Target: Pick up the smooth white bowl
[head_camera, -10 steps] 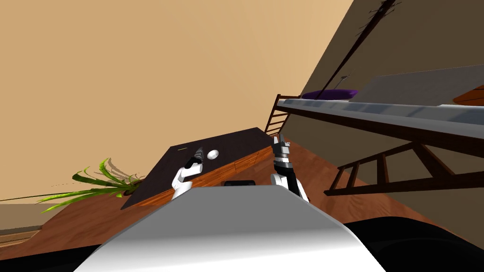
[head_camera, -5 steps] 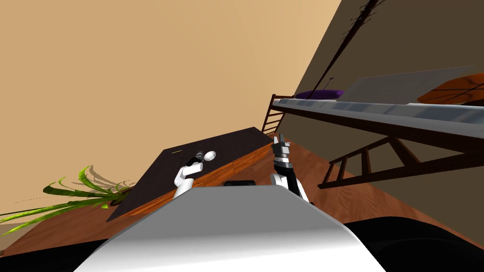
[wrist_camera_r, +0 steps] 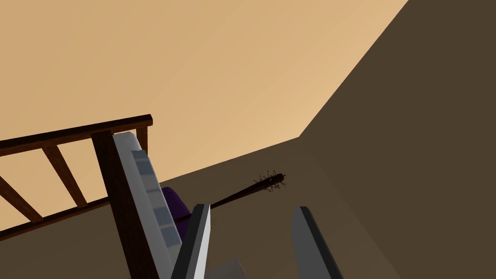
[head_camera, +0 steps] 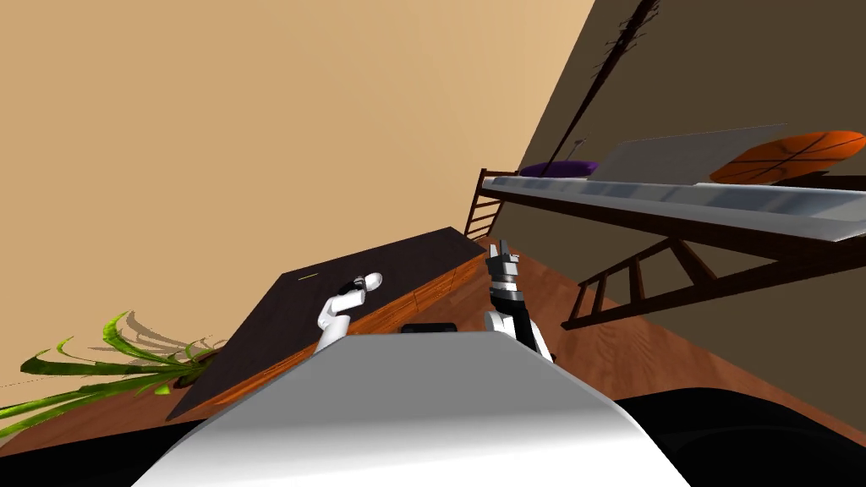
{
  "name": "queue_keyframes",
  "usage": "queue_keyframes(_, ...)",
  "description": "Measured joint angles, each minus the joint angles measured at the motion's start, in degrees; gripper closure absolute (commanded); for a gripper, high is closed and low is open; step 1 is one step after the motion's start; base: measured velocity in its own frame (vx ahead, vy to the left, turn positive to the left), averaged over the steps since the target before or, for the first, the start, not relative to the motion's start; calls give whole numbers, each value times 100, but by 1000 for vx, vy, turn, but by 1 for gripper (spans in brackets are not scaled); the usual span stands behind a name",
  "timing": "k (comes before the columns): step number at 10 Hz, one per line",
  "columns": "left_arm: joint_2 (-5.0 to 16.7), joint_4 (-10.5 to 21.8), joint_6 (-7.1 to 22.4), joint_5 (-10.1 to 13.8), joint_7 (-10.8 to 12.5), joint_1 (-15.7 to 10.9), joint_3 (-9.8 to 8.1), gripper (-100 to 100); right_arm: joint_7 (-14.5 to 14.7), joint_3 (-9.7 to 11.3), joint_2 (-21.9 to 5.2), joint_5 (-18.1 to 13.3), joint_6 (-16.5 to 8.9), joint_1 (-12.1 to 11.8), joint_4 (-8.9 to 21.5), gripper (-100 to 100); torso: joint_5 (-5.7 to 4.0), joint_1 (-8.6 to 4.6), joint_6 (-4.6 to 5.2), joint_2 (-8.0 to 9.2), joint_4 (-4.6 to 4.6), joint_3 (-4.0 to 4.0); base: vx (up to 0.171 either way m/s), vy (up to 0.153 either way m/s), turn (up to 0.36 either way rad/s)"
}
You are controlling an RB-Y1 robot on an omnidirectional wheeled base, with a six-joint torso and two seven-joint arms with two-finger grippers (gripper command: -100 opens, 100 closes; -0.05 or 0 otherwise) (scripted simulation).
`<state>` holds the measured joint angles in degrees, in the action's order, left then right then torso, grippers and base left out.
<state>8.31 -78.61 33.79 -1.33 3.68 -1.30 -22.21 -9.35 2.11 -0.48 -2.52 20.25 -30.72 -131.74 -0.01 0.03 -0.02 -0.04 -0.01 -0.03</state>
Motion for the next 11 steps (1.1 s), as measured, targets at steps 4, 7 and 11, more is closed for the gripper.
queue_keyframes(4,18,570,444,-37,60,-300,-191,-100,0,0,0,0,0,0,0,0,0,0,0,-2,-1,-1,20,12,-85)
queue_keyframes(7,71,1076,738,-55,100,-505,-333,-100,0,0,0,0,0,-1,0,0,1,6,-2,-11,-2,-6,47,23,-74)
queue_keyframes(11,52,1367,1108,-58,116,-484,-416,-100,0,-1,0,0,0,-1,0,0,1,6,-3,-5,-1,-3,28,22,-30)
